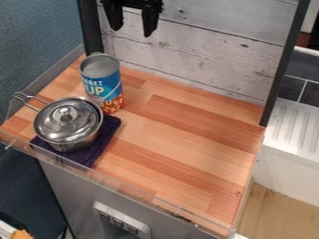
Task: Took the metallic lid off the metallic pot and placed it to the right of the pot
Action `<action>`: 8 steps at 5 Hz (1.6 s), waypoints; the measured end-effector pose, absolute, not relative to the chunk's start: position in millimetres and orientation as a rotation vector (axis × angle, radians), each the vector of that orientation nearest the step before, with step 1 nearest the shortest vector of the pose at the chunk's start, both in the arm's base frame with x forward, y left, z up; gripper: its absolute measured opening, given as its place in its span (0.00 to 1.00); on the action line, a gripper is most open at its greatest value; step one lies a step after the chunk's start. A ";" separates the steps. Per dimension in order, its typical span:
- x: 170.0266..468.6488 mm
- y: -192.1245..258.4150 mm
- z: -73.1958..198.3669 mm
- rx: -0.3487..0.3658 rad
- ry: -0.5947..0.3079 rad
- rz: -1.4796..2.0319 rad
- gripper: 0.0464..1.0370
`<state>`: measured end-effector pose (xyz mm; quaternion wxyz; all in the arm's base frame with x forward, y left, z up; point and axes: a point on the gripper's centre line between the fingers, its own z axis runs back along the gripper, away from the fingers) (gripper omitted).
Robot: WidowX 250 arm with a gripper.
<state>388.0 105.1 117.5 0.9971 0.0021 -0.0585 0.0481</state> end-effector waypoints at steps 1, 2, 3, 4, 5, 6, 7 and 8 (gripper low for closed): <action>383.8 103.9 100.2 -0.006 -0.072 0.092 0.96; 353.8 116.3 91.8 -0.010 -0.046 0.111 0.96; 323.8 128.7 97.3 0.018 -0.057 0.114 0.96; 293.1 133.7 95.9 0.039 -0.072 0.090 0.96; 278.6 138.5 78.9 0.075 -0.043 0.093 0.96; 271.2 141.8 61.1 0.098 -0.004 0.094 0.96; 259.1 146.0 46.1 0.101 0.053 0.099 0.96; 256.1 148.3 44.5 0.109 0.066 0.102 0.96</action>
